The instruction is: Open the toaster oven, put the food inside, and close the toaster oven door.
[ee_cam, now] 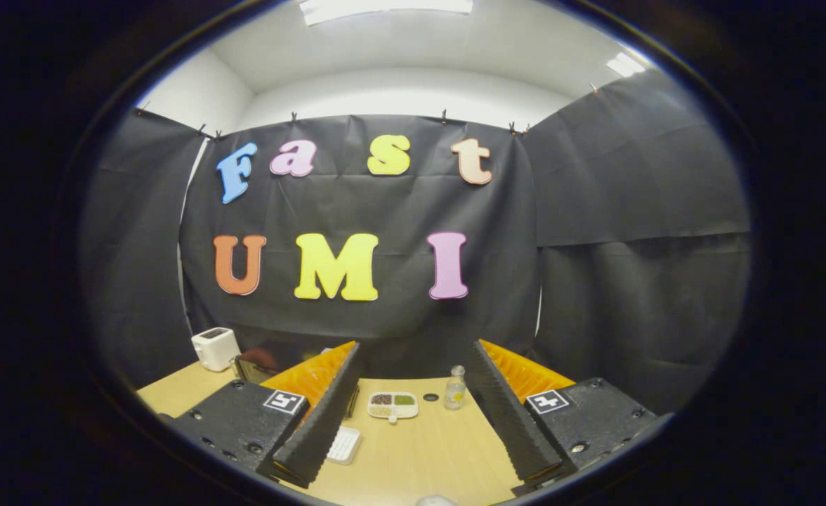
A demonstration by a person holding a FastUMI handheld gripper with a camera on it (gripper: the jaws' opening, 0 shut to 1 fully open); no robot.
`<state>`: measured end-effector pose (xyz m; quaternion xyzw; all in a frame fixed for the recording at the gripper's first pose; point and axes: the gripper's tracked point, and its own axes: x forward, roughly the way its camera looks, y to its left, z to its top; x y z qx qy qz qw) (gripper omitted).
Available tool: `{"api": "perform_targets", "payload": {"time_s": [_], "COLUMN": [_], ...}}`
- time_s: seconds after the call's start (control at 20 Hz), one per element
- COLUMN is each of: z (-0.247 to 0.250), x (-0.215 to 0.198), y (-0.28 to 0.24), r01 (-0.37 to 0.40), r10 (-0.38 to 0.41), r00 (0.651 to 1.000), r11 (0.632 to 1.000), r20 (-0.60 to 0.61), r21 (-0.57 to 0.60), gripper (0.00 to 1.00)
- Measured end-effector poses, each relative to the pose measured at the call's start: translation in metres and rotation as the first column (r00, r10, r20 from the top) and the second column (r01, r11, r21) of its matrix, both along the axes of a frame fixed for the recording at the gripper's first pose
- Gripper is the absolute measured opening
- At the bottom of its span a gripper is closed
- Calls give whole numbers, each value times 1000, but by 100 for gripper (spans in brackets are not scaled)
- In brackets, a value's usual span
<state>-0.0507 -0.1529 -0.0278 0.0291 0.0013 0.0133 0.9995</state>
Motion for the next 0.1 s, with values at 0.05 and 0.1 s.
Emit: {"api": "perform_targets", "payload": {"time_s": [0.05,0.1], "z": [-1,-3], "x": [1,1], "y": [0,-1], "r01": [-1,0], "r10": [1,0], "r00": [1000,1000], "r11": [1000,1000], "r20": [-1,-3], "r21": [3,3], "gripper": [99,99]}}
